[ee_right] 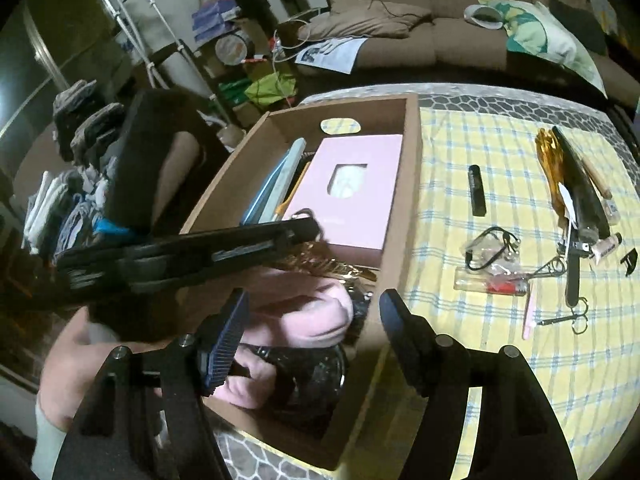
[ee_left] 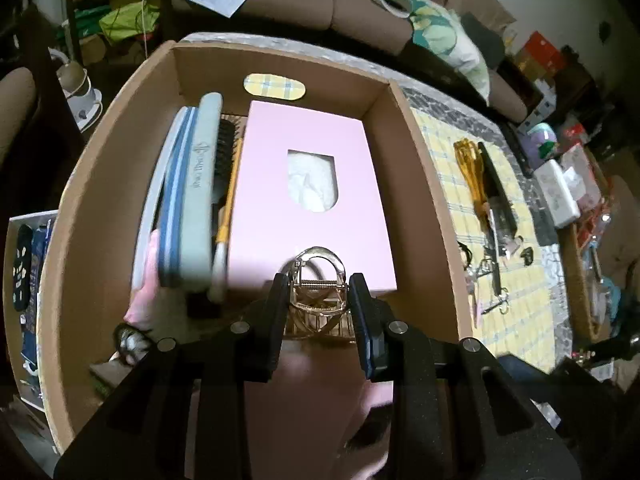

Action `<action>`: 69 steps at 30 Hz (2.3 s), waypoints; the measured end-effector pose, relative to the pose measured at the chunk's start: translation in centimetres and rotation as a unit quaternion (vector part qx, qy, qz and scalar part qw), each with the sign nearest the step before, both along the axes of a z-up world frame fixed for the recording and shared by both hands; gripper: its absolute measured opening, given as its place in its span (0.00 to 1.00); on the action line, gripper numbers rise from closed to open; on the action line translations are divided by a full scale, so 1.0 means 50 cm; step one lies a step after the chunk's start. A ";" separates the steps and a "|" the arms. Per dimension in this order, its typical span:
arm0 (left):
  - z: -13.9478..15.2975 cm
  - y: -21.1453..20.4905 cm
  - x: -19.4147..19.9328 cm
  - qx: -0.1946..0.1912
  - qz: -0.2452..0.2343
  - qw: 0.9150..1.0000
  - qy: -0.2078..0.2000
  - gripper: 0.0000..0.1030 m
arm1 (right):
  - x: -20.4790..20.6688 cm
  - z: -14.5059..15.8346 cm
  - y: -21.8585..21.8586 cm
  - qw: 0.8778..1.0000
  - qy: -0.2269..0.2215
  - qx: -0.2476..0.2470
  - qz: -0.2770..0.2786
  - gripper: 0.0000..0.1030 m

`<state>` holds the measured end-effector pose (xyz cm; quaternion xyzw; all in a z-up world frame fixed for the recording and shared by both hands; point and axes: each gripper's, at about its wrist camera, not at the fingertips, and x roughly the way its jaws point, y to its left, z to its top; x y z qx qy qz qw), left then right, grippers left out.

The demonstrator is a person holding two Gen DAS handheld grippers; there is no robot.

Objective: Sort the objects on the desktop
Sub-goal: 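Lower the held items into the box and open both tools, then withdraw both tools from the box, then push the pink cloth down into the box with the left tool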

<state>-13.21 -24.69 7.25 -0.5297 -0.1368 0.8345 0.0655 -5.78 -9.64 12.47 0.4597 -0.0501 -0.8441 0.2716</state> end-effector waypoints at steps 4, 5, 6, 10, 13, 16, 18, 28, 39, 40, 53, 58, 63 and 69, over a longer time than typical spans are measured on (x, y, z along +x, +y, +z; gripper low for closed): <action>-0.016 0.009 -0.023 -0.009 0.006 1.000 -0.005 0.27 | 0.000 0.009 0.015 1.000 0.004 -0.003 0.002 0.68; -0.017 0.012 -0.029 -0.013 0.009 1.000 -0.001 0.27 | 0.000 0.010 0.018 1.000 0.005 -0.004 0.002 0.68; -0.017 0.013 -0.035 -0.014 0.009 1.000 0.002 0.27 | 0.000 0.012 0.022 1.000 0.008 -0.006 0.002 0.68; -0.018 0.019 -0.049 -0.011 0.008 1.000 0.009 0.27 | 0.000 0.016 0.032 1.000 0.009 -0.007 0.001 0.68; -0.018 0.021 -0.042 -0.006 0.001 1.000 0.000 0.28 | 0.000 0.015 0.038 1.000 0.009 -0.003 -0.002 0.68; -0.003 0.007 -0.020 0.015 0.013 1.000 -0.011 0.45 | -0.001 0.021 0.045 1.000 0.010 -0.004 -0.006 0.68; 0.028 -0.013 0.011 0.028 0.024 0.999 0.002 0.46 | 0.000 0.027 0.048 1.000 0.012 -0.008 -0.006 0.68; 0.106 -0.094 0.134 0.019 0.071 0.996 0.046 0.65 | 0.012 0.048 0.067 0.999 0.018 -0.026 -0.019 0.81; 0.068 -0.075 0.193 -0.058 0.023 0.998 0.018 0.53 | 0.046 0.052 0.101 0.999 0.008 -0.042 -0.034 0.89; 0.063 -0.069 0.191 -0.063 0.016 0.998 0.015 0.45 | 0.048 0.050 0.104 0.998 0.005 -0.045 -0.035 0.89; 0.049 -0.027 0.112 -0.072 0.001 0.997 0.033 0.07 | 0.045 0.036 0.091 0.999 -0.004 -0.043 -0.017 0.89; 0.047 -0.055 0.052 -0.057 0.033 0.997 0.047 0.07 | 0.040 0.034 0.082 0.999 -0.008 -0.051 -0.011 0.89; -0.002 -0.091 0.003 -0.112 0.057 0.992 0.005 0.07 | 0.036 0.024 0.079 0.999 -0.012 -0.042 -0.006 0.89; -0.020 -0.081 0.012 -0.182 0.042 0.982 -0.007 0.25 | 0.028 0.017 0.072 0.999 -0.015 -0.037 -0.005 0.89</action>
